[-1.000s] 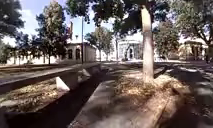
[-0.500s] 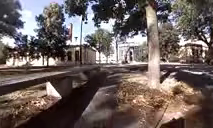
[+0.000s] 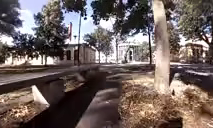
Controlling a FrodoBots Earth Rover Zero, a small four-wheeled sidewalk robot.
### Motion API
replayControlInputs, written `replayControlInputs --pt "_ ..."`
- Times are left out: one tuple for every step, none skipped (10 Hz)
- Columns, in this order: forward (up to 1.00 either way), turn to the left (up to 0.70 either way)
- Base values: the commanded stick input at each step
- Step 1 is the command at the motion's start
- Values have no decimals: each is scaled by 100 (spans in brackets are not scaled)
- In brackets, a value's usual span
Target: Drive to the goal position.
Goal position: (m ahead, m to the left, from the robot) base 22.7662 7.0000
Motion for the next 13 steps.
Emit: replayControlInputs --pt "70 0" --pt "70 0" --pt "70 0" --pt "70 0" --pt "70 0" --pt "70 0" --pt "70 0" --pt "70 0" --pt "70 0" --pt "70 0" --pt "70 0" --pt "70 0" --pt "70 0"
